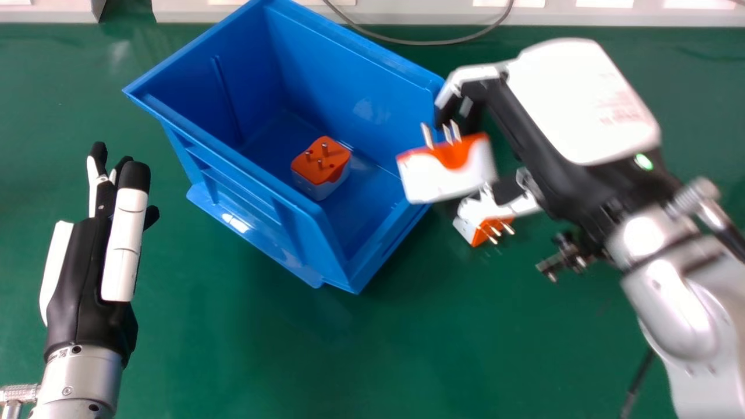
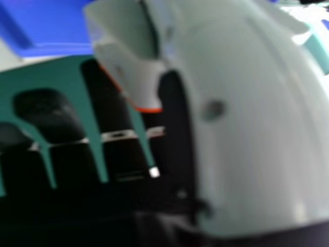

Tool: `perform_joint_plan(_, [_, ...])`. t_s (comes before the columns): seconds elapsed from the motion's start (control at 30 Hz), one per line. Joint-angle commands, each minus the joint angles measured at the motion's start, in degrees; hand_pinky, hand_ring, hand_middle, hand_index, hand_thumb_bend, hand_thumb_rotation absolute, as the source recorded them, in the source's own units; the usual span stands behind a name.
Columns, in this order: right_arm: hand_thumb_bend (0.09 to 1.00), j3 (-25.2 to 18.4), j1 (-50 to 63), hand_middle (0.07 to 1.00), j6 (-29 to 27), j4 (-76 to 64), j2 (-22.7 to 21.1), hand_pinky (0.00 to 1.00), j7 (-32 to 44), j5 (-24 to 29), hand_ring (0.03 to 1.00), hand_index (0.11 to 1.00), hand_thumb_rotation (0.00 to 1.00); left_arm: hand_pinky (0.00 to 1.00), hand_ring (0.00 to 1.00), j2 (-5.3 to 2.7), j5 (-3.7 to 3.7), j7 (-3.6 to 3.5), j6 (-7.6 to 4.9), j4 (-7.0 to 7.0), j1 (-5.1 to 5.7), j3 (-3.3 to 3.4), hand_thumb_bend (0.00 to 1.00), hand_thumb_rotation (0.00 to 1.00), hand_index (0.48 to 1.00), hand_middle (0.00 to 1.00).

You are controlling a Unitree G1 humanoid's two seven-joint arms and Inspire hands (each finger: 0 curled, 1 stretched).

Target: Pick all objects and put in blue box

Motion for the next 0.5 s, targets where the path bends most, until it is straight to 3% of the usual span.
perform_joint_plan(0.0, [0.518,2.2,-6.8,0.453,-0.2,5.5,2.3,0.07,-3.1,-2.0,0.117,0.477,0.00,0.93,0.99,0.24,0.19,0.10,-0.93,-0.73,-0.01,-0.11,0.80,0.99,0.993,1.00])
perform_joint_plan(0.23, [0.518,8.1,-22.2,0.461,-3.0,25.5,7.5,0.06,-8.9,-2.3,0.113,0.479,0.00,0.93,0.99,-0.05,0.14,0.51,-0.59,-1.51,0.42,-0.44,0.80,0.99,0.992,1.00])
perform_joint_plan(0.37, [0.517,10.8,-29.2,0.467,-4.1,36.8,10.3,0.07,-11.6,-2.0,0.119,0.481,0.00,0.93,0.99,-0.22,0.10,0.67,-1.07,-0.68,0.07,-0.52,0.80,0.99,0.992,1.00])
perform_joint_plan(0.47, [0.520,13.0,-33.9,0.469,-4.0,44.7,12.3,0.07,-13.3,-2.4,0.118,0.483,0.00,0.93,0.99,-0.40,0.20,0.85,-0.86,-1.20,0.14,-0.68,0.79,0.99,0.992,1.00])
